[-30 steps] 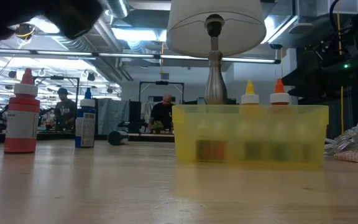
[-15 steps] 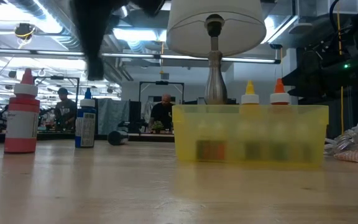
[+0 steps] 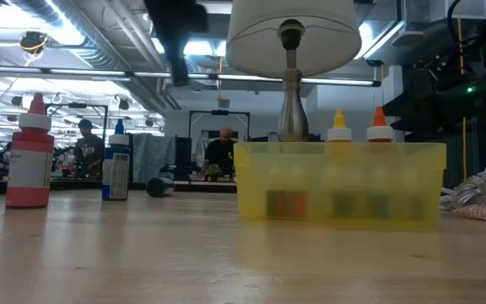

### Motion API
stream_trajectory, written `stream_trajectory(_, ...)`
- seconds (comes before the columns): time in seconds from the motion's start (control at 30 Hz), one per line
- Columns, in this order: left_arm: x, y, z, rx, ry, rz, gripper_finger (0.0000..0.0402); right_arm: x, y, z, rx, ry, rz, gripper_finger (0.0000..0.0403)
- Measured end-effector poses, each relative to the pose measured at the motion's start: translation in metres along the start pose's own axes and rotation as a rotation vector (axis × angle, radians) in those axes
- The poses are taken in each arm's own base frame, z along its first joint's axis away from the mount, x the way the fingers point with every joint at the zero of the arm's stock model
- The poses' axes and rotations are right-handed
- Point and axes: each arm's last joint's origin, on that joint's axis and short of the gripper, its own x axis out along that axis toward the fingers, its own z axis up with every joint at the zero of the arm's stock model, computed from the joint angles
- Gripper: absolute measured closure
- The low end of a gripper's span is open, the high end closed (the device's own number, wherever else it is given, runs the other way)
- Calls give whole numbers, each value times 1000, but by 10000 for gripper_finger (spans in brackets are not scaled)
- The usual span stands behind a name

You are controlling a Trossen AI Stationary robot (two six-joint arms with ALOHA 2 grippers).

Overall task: Pick & Place food coloring
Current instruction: Put the blue food coloring bottle into the yellow bin

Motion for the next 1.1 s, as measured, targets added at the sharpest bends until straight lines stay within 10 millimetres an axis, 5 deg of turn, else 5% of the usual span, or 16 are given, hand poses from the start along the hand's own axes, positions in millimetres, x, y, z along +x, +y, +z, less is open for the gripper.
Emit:
stream_trajectory(0.63, 15, 18, 58, 144, -48, 35, 336, 0, 0, 0, 0, 0, 0, 47)
stream_trajectory(1.1, 67, 7, 90, 199, 26, 41, 336, 0, 0, 0, 0, 0, 0, 47)
